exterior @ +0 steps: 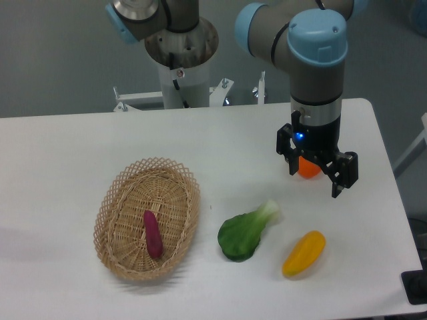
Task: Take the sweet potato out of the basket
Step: 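Move the open gripper over the wicker basket toward the sweet potato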
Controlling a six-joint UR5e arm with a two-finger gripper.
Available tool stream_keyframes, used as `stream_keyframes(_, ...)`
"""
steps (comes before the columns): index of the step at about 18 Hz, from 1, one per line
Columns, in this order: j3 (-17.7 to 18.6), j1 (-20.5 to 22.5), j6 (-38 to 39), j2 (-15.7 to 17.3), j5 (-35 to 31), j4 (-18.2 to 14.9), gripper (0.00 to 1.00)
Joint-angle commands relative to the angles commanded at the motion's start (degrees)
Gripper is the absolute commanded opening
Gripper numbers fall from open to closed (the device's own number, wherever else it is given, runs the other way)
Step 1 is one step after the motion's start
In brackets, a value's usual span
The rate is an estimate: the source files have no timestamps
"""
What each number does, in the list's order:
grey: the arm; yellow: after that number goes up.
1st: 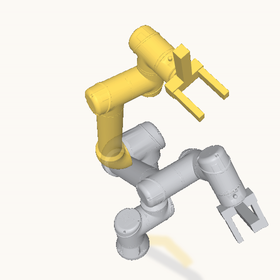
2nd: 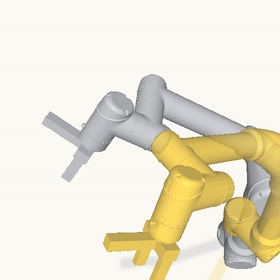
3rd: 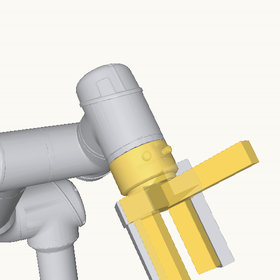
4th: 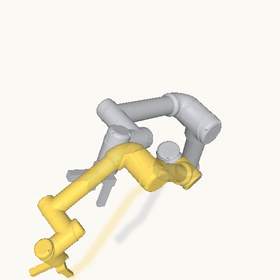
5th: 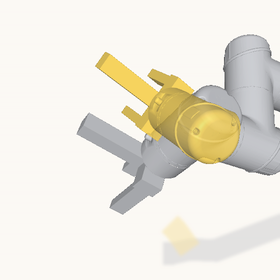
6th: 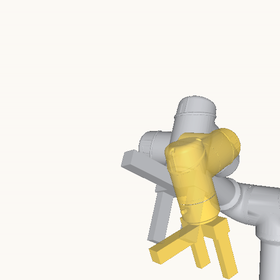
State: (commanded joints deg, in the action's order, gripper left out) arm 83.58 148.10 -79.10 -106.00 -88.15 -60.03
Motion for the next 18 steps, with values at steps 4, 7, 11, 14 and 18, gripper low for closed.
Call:
stream_keyframes(4, 0.3, -0.3, 0.2, 0.8, -0.4, -0.4, 1.00)
stream_keyframes(7, 4.1, -0.6, 1.5, 2.5, 0.3, 0.4, 1.00)
stream_keyframes(11, 7.3, -3.4, 12.5, 3.6, 0.5, 4.6, 1.00)
stream_keyframes(14, 8.0, -7.1, 22.2, 3.1, 0.5, 5.8, 1.00)
stream_keyframes(18, 11.4, -12.3, 30.0, 2.5, 0.3, 5.8, 1.00)
